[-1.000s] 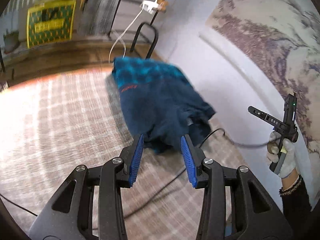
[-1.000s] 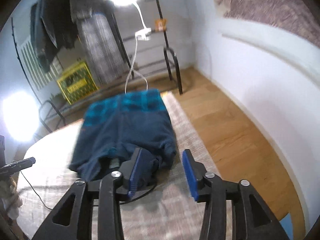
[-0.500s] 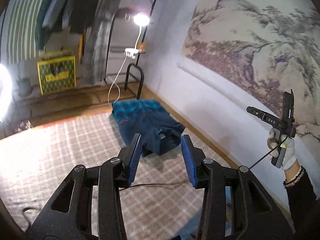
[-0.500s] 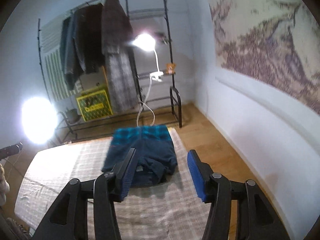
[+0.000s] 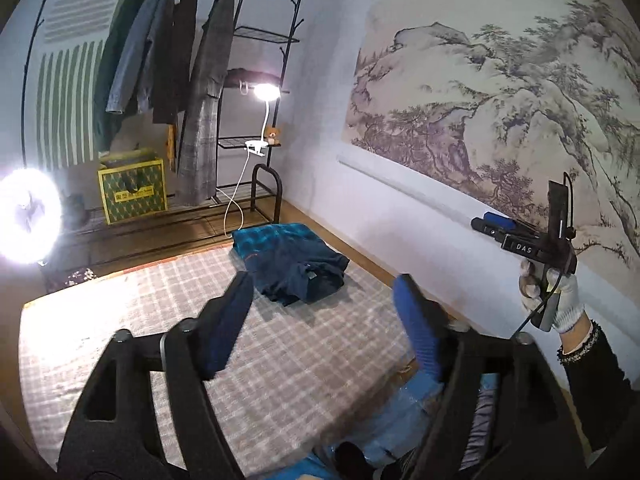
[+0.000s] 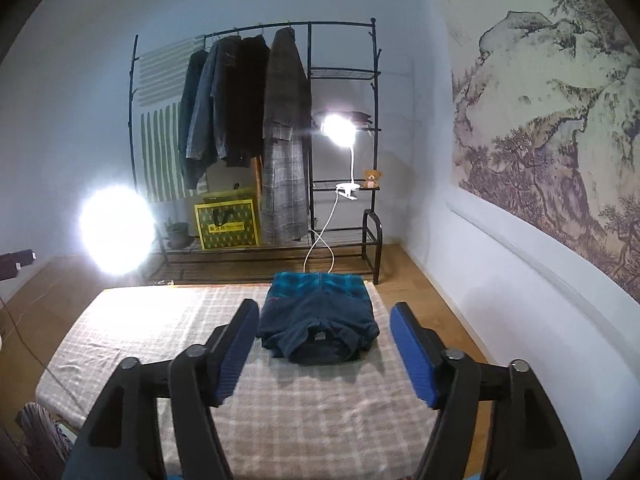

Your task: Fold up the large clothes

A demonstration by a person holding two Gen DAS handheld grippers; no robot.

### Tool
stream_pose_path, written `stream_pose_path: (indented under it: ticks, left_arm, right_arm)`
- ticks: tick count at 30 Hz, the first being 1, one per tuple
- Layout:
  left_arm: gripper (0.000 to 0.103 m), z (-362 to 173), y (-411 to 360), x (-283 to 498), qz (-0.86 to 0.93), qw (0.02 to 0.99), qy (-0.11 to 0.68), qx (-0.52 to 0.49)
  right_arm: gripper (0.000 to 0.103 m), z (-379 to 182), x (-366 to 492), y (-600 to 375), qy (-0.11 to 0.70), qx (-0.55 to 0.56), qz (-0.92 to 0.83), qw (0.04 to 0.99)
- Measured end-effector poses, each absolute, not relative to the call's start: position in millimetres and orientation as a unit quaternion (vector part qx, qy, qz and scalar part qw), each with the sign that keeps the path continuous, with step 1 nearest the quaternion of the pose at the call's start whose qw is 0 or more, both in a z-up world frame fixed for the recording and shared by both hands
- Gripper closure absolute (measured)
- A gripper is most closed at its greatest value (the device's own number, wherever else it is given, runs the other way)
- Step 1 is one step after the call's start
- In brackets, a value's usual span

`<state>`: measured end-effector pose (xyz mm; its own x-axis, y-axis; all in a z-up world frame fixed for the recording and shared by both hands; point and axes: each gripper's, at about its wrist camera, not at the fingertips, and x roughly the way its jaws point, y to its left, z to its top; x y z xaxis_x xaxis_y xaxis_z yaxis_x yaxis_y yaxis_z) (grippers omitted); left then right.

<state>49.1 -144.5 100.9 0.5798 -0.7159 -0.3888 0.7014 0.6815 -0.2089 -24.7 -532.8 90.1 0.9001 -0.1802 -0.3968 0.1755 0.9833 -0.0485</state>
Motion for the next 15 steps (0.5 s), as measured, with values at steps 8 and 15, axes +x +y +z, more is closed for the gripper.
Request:
stream_pose_path:
  ticks: [8, 15]
  left_arm:
    - [0.018, 52, -147, 45, -0.373, 0.894, 0.248, -0.004]
    - [0.011, 10, -161, 57, -0.342, 0.905, 0.251, 0.036]
  right_arm:
    - [0.011, 52, -37, -477, 0.214, -0.023, -0.100, 0.971]
    - [0.000, 11, -16, -450, 0.232, -0.039, -0.123, 0.964]
